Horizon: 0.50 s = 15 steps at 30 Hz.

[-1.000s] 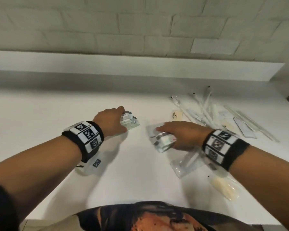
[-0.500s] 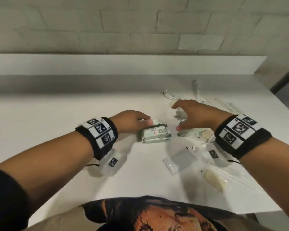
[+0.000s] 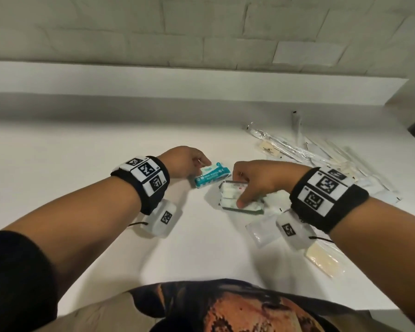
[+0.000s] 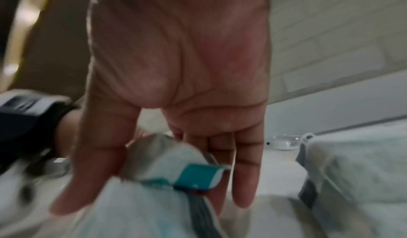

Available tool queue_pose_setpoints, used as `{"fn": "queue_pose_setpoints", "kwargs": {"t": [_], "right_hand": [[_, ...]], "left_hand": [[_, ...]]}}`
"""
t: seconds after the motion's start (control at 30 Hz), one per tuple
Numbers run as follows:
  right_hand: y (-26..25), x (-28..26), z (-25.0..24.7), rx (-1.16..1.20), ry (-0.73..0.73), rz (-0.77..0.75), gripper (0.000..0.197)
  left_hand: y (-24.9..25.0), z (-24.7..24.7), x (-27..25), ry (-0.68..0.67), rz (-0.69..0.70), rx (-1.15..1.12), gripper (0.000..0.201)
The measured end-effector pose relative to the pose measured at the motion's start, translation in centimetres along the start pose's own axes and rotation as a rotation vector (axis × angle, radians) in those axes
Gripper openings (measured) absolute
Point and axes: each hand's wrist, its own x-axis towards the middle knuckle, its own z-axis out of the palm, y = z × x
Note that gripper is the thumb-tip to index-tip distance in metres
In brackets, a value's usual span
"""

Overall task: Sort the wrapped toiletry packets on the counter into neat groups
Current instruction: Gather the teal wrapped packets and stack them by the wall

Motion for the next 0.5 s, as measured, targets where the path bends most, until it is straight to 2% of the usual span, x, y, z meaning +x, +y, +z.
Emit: {"fn": "queue_pose_setpoints", "kwargs": {"t": [0.2, 0.27, 0.33, 0.4, 0.5], "right_hand": [[1.3, 2.0, -3.4, 0.457, 0.185, -0.026, 0.034], [1.0, 3.9, -3.9, 0.408, 0.205, -0.015, 0.035], [0.4, 5.8, -4.0, 0.354, 0.205, 0.001, 0.030], [0.0, 7.5, -4.0, 0.307, 0.171, 0.000, 0.028], [-0.5, 8.7, -3.9, 0.279, 0.135, -0.035, 0.027]], "left_hand": [[-0.2, 0.5, -0.6, -0.040, 0.028, -0.097, 0.033], [-0.3, 0.8, -0.6, -0.038, 0.012, -0.076, 0.026], [-0.2, 0.8, -0.8, 0.045, -0.032, -0.003, 0.020], [-0.1, 0.8, -1.1, 0.160, -0.069, 0.078, 0.028], [0.2, 0.8, -1.6, 0.236, -0.074, 0.146, 0.039]]}}
